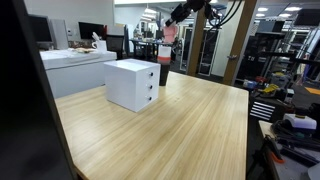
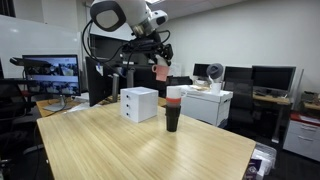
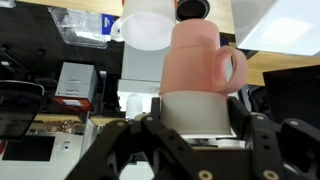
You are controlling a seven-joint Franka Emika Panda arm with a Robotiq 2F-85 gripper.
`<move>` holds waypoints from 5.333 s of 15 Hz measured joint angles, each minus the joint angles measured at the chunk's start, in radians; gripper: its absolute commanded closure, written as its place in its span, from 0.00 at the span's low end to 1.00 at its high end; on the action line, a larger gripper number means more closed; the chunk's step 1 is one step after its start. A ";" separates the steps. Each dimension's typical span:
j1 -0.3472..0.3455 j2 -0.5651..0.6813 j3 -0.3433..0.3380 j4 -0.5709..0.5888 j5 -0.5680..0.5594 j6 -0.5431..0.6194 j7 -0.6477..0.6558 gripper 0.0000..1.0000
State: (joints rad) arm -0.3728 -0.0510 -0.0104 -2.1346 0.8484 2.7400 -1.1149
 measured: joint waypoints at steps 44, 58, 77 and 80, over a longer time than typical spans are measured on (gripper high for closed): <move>0.661 0.348 -0.646 -0.149 0.472 0.712 0.059 0.59; 1.266 0.449 -1.128 -0.151 0.741 0.712 0.252 0.59; 1.340 0.639 -1.073 -0.302 0.737 0.710 0.640 0.59; 1.329 0.682 -1.038 -0.309 0.725 0.705 0.700 0.59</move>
State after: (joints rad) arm 0.9567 0.6311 -1.0484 -2.4435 1.5729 3.4448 -0.4150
